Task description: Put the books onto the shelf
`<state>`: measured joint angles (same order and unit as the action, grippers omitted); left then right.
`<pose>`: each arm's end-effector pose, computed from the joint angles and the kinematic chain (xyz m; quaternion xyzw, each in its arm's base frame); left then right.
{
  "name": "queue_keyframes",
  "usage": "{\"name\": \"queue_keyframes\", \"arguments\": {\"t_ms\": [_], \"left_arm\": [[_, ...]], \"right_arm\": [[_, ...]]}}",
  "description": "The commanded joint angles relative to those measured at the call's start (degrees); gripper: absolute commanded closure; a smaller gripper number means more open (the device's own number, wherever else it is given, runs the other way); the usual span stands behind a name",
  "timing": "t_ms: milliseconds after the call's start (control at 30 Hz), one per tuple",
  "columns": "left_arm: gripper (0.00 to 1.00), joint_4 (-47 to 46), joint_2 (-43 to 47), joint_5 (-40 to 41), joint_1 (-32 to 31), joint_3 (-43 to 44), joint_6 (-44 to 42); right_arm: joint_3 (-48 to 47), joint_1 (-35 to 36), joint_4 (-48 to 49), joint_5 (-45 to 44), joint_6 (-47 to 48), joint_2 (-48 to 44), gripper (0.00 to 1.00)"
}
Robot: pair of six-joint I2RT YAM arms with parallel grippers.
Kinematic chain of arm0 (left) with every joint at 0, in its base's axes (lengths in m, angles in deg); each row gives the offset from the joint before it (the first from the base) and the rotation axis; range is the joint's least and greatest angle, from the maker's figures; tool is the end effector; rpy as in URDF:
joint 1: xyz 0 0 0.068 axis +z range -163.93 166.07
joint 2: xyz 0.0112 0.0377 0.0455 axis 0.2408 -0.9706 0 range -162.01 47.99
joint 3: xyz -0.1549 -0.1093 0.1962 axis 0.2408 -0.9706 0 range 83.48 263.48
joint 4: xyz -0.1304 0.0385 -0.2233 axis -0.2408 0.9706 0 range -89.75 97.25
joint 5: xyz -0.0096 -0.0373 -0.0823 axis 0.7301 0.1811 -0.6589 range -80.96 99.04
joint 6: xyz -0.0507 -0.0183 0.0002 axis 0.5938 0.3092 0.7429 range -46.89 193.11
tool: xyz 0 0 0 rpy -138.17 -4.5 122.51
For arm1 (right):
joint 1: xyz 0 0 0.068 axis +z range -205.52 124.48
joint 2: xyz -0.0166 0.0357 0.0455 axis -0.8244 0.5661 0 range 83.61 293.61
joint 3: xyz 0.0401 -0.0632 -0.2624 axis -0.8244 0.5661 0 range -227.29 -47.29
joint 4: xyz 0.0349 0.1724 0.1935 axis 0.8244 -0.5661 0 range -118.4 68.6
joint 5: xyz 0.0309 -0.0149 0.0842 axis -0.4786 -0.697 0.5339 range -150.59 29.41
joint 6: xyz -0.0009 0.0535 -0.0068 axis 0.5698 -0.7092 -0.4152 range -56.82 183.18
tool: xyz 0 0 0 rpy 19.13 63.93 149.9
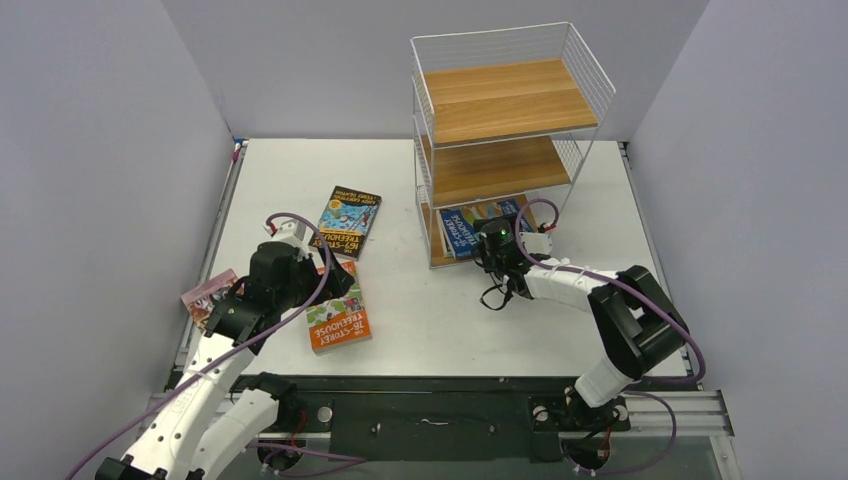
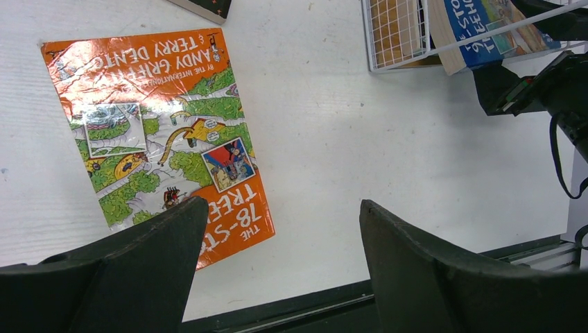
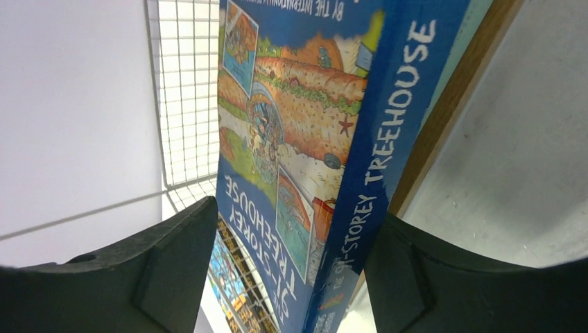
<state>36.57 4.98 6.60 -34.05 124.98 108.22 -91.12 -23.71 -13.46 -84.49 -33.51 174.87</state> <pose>0.1497 -0.0564 0.2800 -0.1079 0.8915 -0.2207 0.3806 0.2779 0.1554 0.1699 0.5491 0.6993 0.2947 0.3500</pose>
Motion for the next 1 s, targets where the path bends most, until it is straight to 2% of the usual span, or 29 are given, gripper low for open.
{"name": "queue_keyframes", "arguments": {"t_ms": [0, 233, 400, 533, 700, 967], "left_arm": [[0.22, -1.0, -0.4, -0.8, 0.4, 1.6, -1.7], [0.22, -1.6, -1.4, -1.1, 0.4, 1.6, -1.9], [0.22, -2.5, -2.5, -1.9, 0.4, 1.5, -1.8], [0.22, -3.2, -3.4, -2.4, 0.4, 1.5, -1.6], [0.22, -4.0, -3.8, -2.7, 0.4, 1.3, -1.3], [0.22, -4.4, -3.7, -2.7, 0.4, 0.6, -1.0]], "right_arm": [[-0.5, -1.3, 2.3, 5.7, 2.6, -3.7, 0.31], [0.0, -2.1, 2.1, 12.2, 8.1, -5.0, 0.30], [-2.1, -3.1, 0.8, 20.8, 11.9, -2.8, 0.29], [-0.5, -3.5, 4.6, 25.7, 11.3, -0.8, 0.30], [0.3, -3.5, 5.3, 26.4, 12.0, -1.5, 0.30], [3.5, -4.5, 1.5, 24.2, 20.2, -6.9, 0.30]]}}
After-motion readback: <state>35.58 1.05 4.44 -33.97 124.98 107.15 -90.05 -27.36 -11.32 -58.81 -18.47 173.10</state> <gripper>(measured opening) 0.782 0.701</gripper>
